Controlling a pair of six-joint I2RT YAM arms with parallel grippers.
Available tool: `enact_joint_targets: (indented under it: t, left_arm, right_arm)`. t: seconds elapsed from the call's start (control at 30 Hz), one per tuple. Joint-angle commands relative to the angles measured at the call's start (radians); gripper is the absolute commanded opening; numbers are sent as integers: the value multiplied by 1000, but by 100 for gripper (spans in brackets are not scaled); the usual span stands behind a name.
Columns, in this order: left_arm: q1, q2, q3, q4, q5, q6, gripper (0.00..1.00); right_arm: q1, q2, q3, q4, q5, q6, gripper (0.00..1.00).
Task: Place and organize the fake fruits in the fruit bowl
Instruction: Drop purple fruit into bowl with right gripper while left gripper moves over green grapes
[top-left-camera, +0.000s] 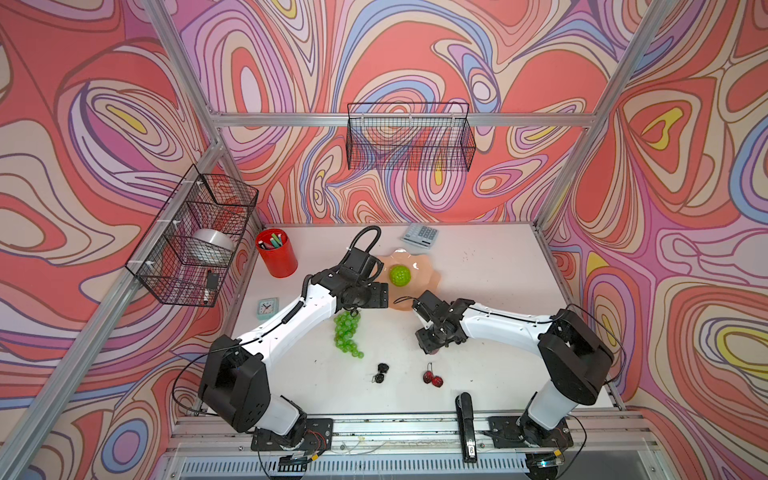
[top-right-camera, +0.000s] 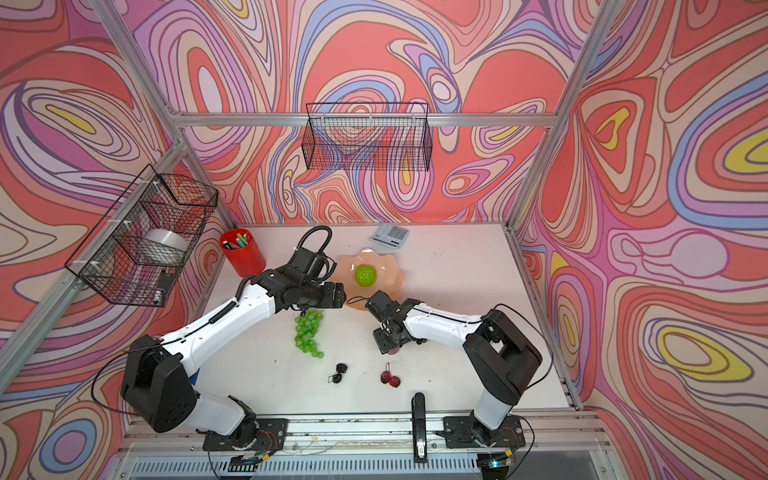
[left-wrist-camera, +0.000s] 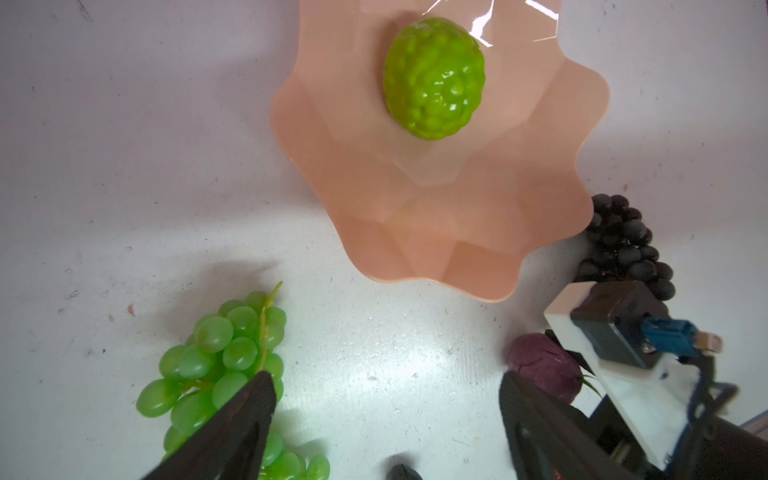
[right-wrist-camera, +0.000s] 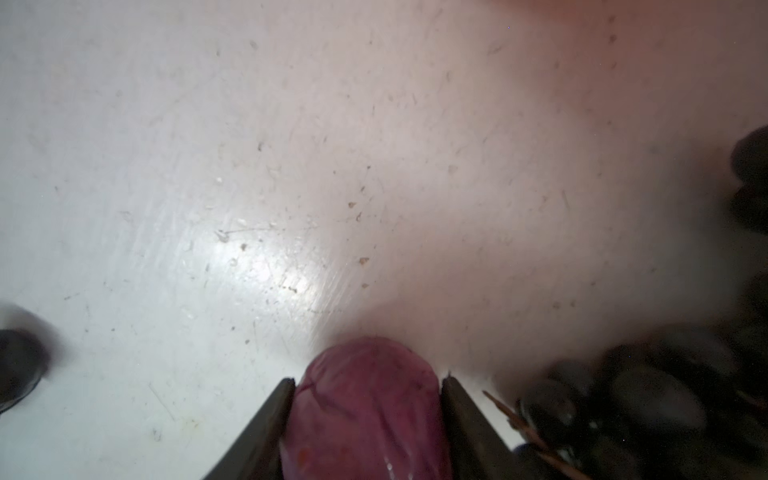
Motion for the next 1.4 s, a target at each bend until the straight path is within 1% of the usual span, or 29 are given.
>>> enact_joint_targets:
  t: [0.0, 0.07, 0.13, 0.23, 0.33, 0.5, 0.6, 0.7, 0.8, 0.87, 0.97, 1.07, 1.13, 1.27, 1.37]
  left_arm:
    - [0, -16, -7, -32, -37, 5, 88]
    - [0, -20, -6, -36, -44, 7, 88]
    - [0, -23, -7, -38, -48, 6, 88]
    - [0, -36, 7, -67, -83, 8, 88]
    - [0, -80, -3, -80, -116, 7, 88]
    - [0, -186, -82, -67, -166, -30, 88]
    - [0, -249, -136, -60, -180, -38, 89]
    - [1, -296, -162, -84, -194, -35, 89]
    - [1, -339, -186, -101, -192, -49, 89]
    - [2, -371, -213, -100, -190, -87, 89]
    - [1, -413, -266, -81, -171, -141, 89]
    - [1, -442, -291, -93, -193, -165, 89]
    - [2, -454, -301, -96, -208, -168, 89]
    - [2, -456, -287, -115, -223, -165, 89]
    - [1, -451, -271, -131, -231, -159, 89]
  right_arm:
    - [6, 12, 3, -2, -3, -11, 49]
    - [5, -2, 7, -17, -7, -12, 48]
    - [6, -17, 13, -30, -36, -9, 47]
    - [5, -40, 64, -70, -77, -5, 47]
    - [6, -57, 154, -150, -87, -18, 44]
    - [-2, -35, 368, -300, -83, -87, 43]
    - [-28, 15, 503, -336, -90, -125, 43]
    - [-81, 81, 625, -340, -105, -152, 43]
    - [-136, 190, 727, -337, -104, -166, 45]
    - [-172, 261, 771, -328, -78, -181, 45]
    - [-219, 341, 807, -319, -39, -211, 44]
    - [-255, 388, 817, -271, -16, -229, 45]
    - [-268, 418, 822, -225, -8, -243, 44]
    - [-285, 501, 882, -221, 8, -249, 45]
    - [-292, 542, 908, -209, -3, -252, 45]
